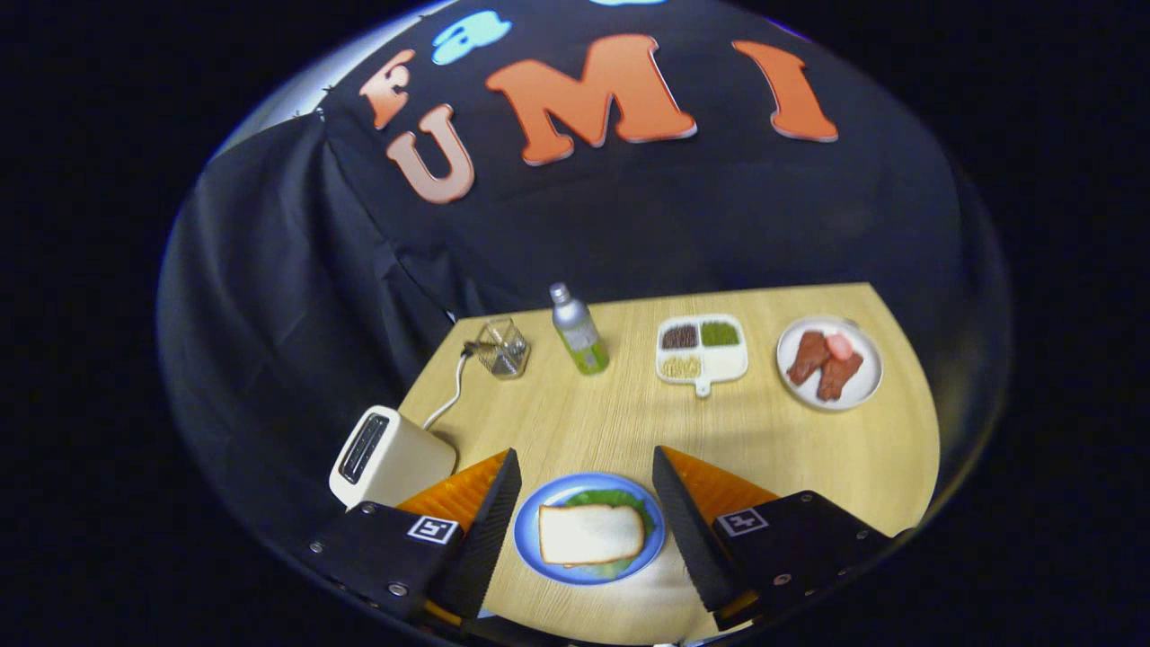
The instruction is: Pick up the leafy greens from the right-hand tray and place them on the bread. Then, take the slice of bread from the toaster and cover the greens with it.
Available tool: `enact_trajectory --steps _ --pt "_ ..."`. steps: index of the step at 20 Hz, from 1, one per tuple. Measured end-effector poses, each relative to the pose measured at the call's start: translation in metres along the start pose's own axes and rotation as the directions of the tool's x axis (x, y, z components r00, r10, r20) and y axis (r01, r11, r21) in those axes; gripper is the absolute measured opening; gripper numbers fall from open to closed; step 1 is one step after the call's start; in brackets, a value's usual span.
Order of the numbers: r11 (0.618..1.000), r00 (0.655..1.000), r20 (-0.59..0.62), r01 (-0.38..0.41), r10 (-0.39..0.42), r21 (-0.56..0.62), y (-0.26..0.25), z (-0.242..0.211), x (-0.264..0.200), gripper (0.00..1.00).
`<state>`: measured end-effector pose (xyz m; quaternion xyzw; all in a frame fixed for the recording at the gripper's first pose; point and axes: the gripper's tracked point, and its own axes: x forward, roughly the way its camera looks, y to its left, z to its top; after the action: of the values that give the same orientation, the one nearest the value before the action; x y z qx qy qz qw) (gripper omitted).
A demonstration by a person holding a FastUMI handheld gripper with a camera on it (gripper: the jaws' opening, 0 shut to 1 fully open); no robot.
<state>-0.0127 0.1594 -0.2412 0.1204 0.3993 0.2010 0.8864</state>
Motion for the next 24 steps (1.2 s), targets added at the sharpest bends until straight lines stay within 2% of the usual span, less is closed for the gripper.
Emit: enact_trajectory --steps 4,7,11,17,20,24 --pt "0.996 0.974 0.226 0.036 -0.016 -0.085 0.004 0.071 -0.061 0.94" --pt "0.984 0.917 0.398 0.101 -0.035 -0.144 0.008 0.121 -0.101 0.96" --pt "0.966 0.835 0.543 0.207 -0.091 -0.156 0.003 0.162 -0.146 0.98" --pt "0.948 0.762 0.637 0.275 -0.113 -0.161 0.005 0.193 -0.182 0.98" --pt "0.946 0.728 0.678 0.284 -0.105 -0.159 0.008 0.207 -0.198 0.98" --pt "0.936 0.66 0.745 0.313 -0.092 -0.162 0.007 0.225 -0.219 0.98"
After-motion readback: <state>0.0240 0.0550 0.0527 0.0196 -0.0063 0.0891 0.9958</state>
